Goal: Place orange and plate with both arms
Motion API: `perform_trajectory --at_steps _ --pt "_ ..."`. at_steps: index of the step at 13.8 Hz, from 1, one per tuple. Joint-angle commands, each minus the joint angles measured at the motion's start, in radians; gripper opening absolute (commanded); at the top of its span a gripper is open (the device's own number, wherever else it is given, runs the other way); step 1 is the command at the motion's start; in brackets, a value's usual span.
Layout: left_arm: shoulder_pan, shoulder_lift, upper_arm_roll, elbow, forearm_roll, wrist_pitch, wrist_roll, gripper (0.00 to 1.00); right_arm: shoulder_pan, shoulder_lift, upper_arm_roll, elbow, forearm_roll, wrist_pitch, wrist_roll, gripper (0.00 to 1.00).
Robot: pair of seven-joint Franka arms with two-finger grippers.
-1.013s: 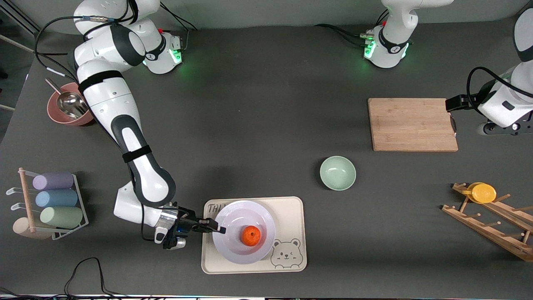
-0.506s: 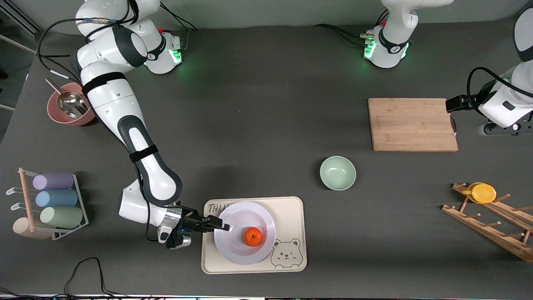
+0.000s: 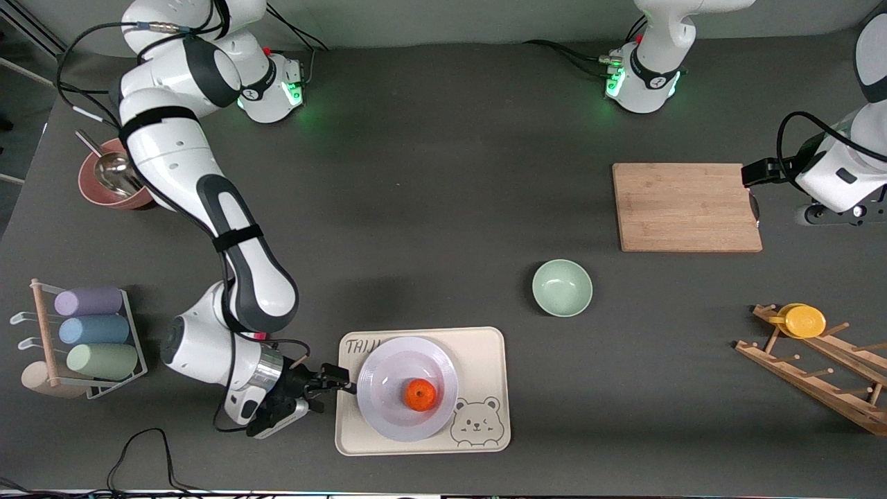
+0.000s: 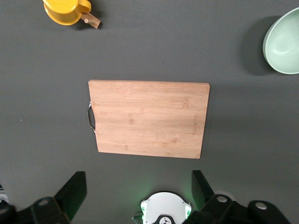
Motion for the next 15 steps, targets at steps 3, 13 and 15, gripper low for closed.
perform_trajectory --at_steps 3,13,15 --pt "-0.018 -0.008 0.007 0.002 -0.005 0.005 -0.018 1.0 0.013 -0.264 -0.13 -0.105 -0.051 -0.255 0.129 1.0" --pt "-0.003 -0.203 0.007 0.002 -0.062 -0.089 -0.073 1.0 0.01 -0.918 -0.259 -0.67 -0.331 -0.636 0.44 1.0" --pt "0.022 -0.195 -0.007 -0.028 -0.062 -0.077 -0.072 1.0 -0.01 -0.975 -0.256 -0.664 -0.402 -0.711 0.476 1.0"
